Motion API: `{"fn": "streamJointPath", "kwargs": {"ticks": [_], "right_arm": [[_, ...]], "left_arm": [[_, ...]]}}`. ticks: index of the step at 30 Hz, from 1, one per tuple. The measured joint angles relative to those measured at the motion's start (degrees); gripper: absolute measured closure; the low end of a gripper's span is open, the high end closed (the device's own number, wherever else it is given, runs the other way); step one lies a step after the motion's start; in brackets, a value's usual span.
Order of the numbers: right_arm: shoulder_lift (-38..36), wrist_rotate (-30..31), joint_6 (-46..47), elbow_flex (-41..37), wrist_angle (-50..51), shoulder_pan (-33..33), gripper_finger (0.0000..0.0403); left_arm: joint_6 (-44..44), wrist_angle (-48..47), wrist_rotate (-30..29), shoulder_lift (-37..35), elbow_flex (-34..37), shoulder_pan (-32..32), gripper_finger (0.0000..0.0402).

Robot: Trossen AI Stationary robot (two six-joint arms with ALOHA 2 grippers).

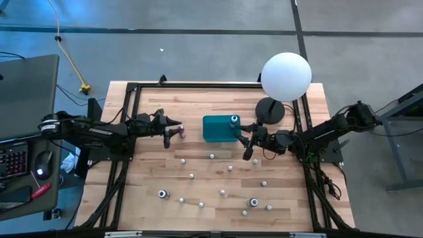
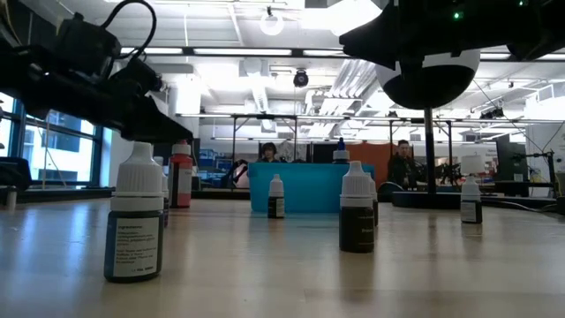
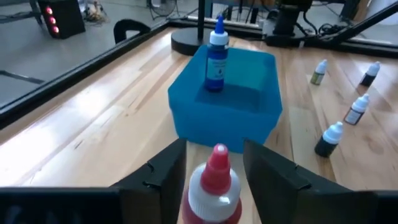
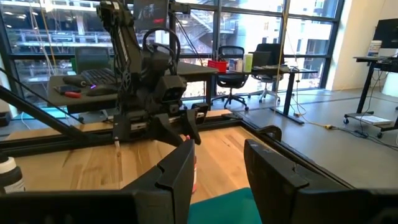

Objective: Pick & Place food coloring
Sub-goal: Put the large pink food coloring bottle into the blue bin

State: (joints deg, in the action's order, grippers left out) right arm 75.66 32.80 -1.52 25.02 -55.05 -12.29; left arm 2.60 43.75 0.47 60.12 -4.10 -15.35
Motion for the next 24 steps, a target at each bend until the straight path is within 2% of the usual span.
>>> {"fn": "streamJointPath", "kwargs": {"ticks": [7, 9, 13, 17, 22, 24], "right_arm": [[0.0, -0.1, 0.6, 0.0, 1.7, 0.0, 0.0269], [0.0, -0.2, 2.1, 0.0, 2.5, 0.0, 0.0269], [0.0, -0.4, 4.5, 0.0, 3.0, 0.0, 0.0269], [0.0, -1.9, 4.3, 0.0, 1.7, -0.3, 0.0269], [0.0, -2.3, 1.1, 0.0, 0.4, -2.1, 0.0269], [-0.1, -0.3, 1.4, 0.0, 1.2, -2.8, 0.0269]], "left_arm": [[-1.3, 0.9, -4.0, 0.3, 0.0, 0.0, 0.0373], [-1.3, 2.8, -5.3, 0.3, 0.0, 0.0, 0.0382], [-0.1, 5.7, -4.0, 0.2, -2.5, 0.0, 0.0370], [0.7, 1.9, -0.8, -0.3, -11.0, 0.0, 0.0382], [0.2, -18.5, 0.7, 2.4, -28.7, 0.0, 0.0382], [-1.0, -21.8, 2.9, 5.9, -34.3, 0.0, 0.0382]]}}
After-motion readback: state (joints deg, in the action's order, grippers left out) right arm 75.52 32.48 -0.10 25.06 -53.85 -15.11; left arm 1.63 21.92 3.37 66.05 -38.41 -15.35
